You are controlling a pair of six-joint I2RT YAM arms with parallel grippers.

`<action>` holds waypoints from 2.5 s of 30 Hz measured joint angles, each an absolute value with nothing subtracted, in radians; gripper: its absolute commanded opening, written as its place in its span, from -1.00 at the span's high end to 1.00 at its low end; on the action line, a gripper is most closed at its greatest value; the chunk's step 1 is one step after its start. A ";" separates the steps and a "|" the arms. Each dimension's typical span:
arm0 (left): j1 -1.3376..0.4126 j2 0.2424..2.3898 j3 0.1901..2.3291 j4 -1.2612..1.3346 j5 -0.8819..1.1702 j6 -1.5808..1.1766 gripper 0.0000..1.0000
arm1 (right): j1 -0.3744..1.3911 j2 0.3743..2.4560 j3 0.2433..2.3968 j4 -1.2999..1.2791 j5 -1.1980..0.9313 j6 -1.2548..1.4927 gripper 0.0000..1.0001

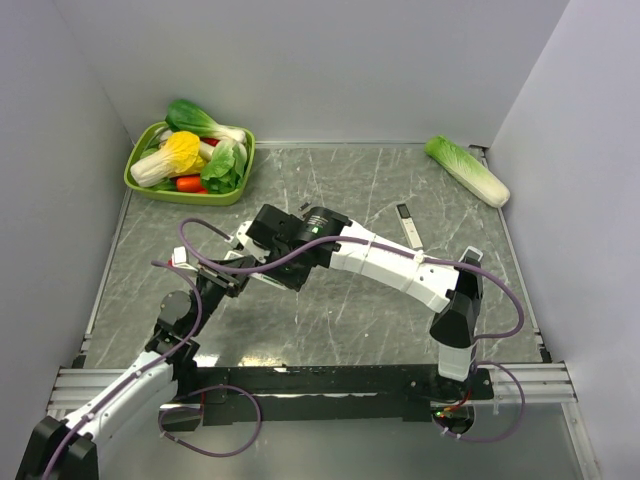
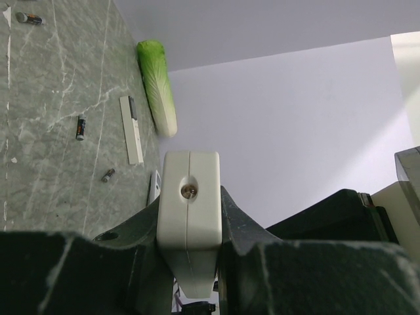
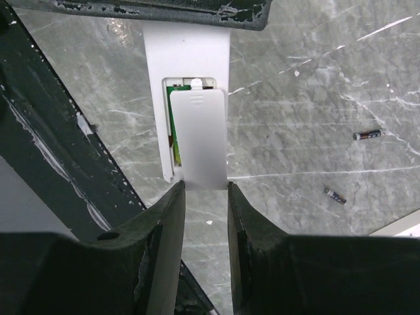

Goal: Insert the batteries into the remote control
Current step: Load the battery cover into the remote control.

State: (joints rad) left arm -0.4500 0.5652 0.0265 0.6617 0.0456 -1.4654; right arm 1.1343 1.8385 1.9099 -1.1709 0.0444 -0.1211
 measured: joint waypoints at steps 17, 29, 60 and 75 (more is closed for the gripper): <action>-0.470 0.534 0.027 0.622 0.018 -1.485 0.96 | 1.137 1.850 1.947 -1.201 0.032 -0.121 0.84; -0.478 0.533 0.027 0.623 0.014 -1.485 0.96 | 1.140 1.855 1.953 -1.220 0.015 -0.121 0.80; -0.488 0.512 0.027 0.607 -0.025 -1.482 0.96 | 1.136 1.875 1.966 -1.225 0.011 -0.089 0.74; -0.489 0.506 0.027 0.601 -0.032 -1.480 0.96 | 1.134 1.875 1.966 -1.227 0.046 -0.083 0.74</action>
State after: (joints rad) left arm -0.4889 0.5064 0.0265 0.6014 -0.0322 -1.4799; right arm 1.1343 1.8751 1.9656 -1.2274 0.0456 -0.0826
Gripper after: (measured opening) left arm 0.282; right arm 0.349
